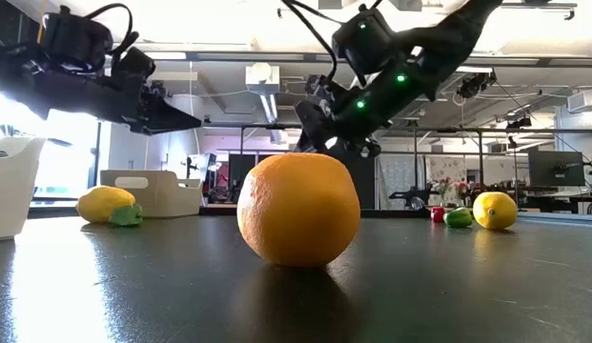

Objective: Sort produce into baskets
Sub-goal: Put the yellow lemon into the white bin

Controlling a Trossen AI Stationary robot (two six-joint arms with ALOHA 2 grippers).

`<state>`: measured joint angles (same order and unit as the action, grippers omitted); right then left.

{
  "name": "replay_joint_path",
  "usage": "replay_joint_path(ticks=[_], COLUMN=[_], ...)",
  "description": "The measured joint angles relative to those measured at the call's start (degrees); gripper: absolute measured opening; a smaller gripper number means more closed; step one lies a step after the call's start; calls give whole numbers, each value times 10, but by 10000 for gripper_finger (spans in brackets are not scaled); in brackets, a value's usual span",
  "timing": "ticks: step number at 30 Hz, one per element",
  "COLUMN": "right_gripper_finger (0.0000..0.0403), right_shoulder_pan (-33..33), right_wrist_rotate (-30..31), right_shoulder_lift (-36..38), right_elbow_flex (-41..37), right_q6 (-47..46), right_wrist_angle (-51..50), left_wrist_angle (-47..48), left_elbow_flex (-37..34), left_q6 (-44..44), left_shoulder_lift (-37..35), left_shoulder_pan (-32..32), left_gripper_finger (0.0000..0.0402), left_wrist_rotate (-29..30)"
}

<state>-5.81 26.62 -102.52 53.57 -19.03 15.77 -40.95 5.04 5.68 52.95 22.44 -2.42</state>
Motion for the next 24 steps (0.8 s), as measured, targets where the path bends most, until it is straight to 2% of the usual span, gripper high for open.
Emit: replay_joint_path(ticks=[10, 16, 24], right_gripper_finger=[322, 322, 322], right_shoulder_pan=[-79, -101, -111], right_wrist_rotate=[-19, -50, -54], right_shoulder_lift=[0, -48, -126], right_elbow_flex=[56, 99, 209], right_q6=[43, 51, 52], right_wrist_angle=[-30, -36, -167], left_wrist_angle=[3, 5, 13], left_elbow_flex=[0, 0, 0], left_q6=[1, -6, -5], left_shoulder_lift=[0, 0, 0], left_shoulder_pan=[-12, -12, -12], left_gripper_finger=[1, 1, 1], left_wrist_rotate=[2, 2, 2])
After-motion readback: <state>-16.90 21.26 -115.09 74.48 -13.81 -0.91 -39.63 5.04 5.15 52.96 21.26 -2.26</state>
